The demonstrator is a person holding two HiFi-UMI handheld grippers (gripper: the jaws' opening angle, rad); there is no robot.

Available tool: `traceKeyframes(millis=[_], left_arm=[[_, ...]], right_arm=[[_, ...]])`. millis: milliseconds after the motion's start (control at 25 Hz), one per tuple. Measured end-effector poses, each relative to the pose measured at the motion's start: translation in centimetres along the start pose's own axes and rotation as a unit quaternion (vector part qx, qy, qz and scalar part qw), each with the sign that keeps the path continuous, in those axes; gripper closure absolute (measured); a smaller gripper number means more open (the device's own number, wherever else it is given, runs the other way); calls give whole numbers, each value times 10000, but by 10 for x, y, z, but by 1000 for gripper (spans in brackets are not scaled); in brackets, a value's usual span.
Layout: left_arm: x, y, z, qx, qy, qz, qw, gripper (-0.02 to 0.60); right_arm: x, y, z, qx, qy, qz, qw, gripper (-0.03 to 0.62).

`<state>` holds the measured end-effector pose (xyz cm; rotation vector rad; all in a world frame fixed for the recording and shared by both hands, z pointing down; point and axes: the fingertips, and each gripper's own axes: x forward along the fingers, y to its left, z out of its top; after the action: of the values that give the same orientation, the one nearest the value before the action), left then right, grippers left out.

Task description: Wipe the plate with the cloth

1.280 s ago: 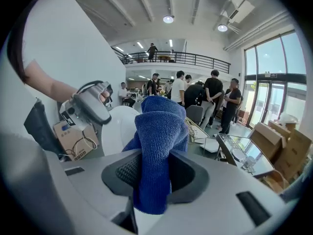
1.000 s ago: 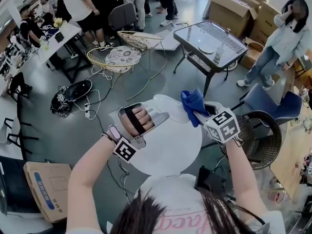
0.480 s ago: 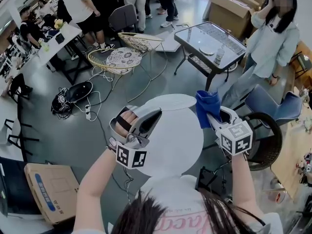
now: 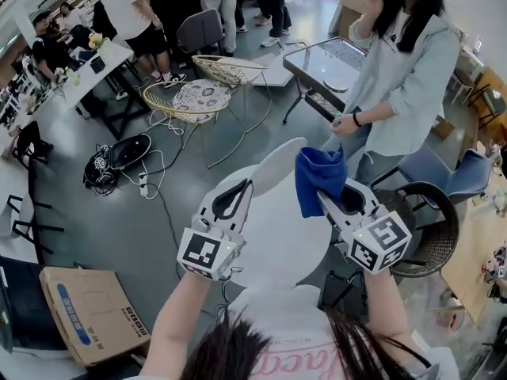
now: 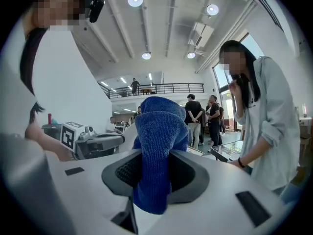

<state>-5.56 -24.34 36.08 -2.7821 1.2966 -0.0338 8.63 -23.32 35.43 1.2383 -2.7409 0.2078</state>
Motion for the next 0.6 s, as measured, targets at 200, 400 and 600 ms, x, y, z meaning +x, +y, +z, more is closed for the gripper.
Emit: traceKeyframes(millis=[200, 400, 600], left_arm=[[-15, 6, -11, -1532, -21, 3, 9882, 565], [-24, 10, -18, -2296, -2, 92, 9732, 565], [-31, 16, -27, -2927, 23, 249, 9559, 565]], right_arm=[[6, 21, 1, 62, -176, 142, 9997, 461], [12, 30, -4, 140, -259, 133, 9995, 461], [17, 27, -4, 128, -353, -187, 9991, 461]])
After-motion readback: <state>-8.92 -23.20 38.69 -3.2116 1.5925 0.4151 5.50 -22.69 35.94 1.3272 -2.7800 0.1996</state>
